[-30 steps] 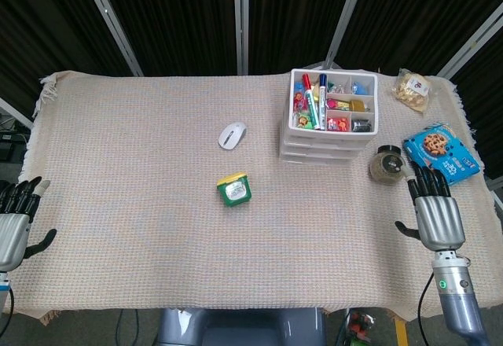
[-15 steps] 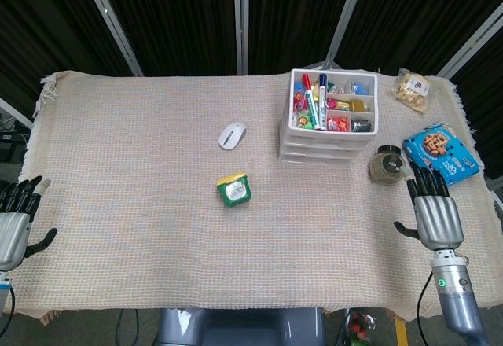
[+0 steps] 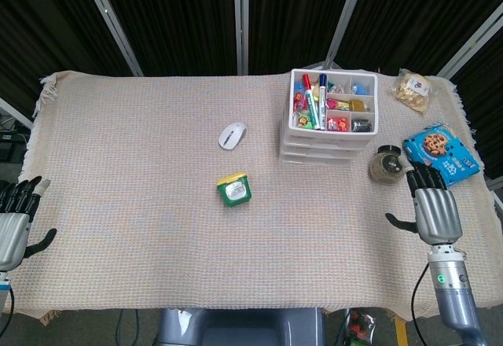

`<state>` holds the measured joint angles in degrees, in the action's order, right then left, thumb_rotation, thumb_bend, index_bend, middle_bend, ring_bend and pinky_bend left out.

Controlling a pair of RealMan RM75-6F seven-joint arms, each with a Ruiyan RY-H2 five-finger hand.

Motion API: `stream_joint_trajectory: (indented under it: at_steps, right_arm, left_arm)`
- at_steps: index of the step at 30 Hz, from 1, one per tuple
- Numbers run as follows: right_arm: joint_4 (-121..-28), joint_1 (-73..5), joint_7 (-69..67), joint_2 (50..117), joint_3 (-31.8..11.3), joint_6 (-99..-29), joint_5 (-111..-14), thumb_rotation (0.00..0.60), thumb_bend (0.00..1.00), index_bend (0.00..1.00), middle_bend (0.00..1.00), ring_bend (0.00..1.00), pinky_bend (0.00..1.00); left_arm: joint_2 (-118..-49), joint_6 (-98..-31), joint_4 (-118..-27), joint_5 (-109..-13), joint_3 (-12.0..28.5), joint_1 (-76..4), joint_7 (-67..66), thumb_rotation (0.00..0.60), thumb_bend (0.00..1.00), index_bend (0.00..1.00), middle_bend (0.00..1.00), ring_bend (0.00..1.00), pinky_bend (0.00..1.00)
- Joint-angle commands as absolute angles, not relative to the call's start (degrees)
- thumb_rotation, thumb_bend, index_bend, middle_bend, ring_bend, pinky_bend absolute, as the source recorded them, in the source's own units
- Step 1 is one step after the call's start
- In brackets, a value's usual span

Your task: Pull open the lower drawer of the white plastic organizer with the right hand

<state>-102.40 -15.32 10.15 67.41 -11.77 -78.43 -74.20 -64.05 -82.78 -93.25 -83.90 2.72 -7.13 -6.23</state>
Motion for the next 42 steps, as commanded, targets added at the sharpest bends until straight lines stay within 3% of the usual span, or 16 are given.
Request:
stream_joint_trajectory:
  at_steps: [1,4,8,21,36,42]
  right_arm:
    - [-110.44,-16.2,3.76,65.1,-14.04,-73.36,-67.44,0.6,0.11,0.06,0.64,0.67,0.56]
    - [-115.13,-17.67,0.46,63.21,-15.18,-67.81,-61.54,0.6,0.28,0.06,0.75,0.77,0.63]
    - [-117.7,-20.01,-0.3,62.43,-16.02,-63.2,-56.29,0.6,0.38,0.05,0.82,0.83,0.67]
    - [-118.69,-28.84,-7.68,65.88,-20.2,-51.6,-33.15,0.6,0.42,0.07,0.83,0.84,0.67]
    - [-109.59,-37.21,-17.28,70.8,-24.48,-42.17,-13.44,0.6,0.43,0.14,0.83,0.85,0.67]
    - [-104.62,-40.63,-18.02,73.42,-24.35,-40.31,-9.08,0.6,0.43,0.15,0.83,0.85,0.67]
  left_arm:
    - [-64.07,-82.76,-93.3,-83.84,2.74,-7.14,-6.31,0.6,0.32,0.06,0.0,0.0,0.0]
    - [-64.09,-82.79,-93.35,-83.82,2.74,-7.13,-6.41,0.6,0.32,0.06,0.0,0.0,0.0]
    - [-64.09,-82.8,-93.32,-83.83,2.73,-7.12,-6.34,0.6,0.32,0.06,0.0,0.0,0.0]
    - [-64.0,-82.65,-93.16,-83.91,2.72,-7.21,-5.86,0.6,0.32,0.05,0.0,0.0,0.0]
    - [-63.99,-82.57,-93.22,-83.83,2.75,-7.27,-5.96,0.6,0.32,0.05,0.0,0.0,0.0]
    - [-63.98,-82.48,-93.16,-83.8,2.78,-7.33,-5.94,0.6,0.32,0.06,0.0,0.0,0.0]
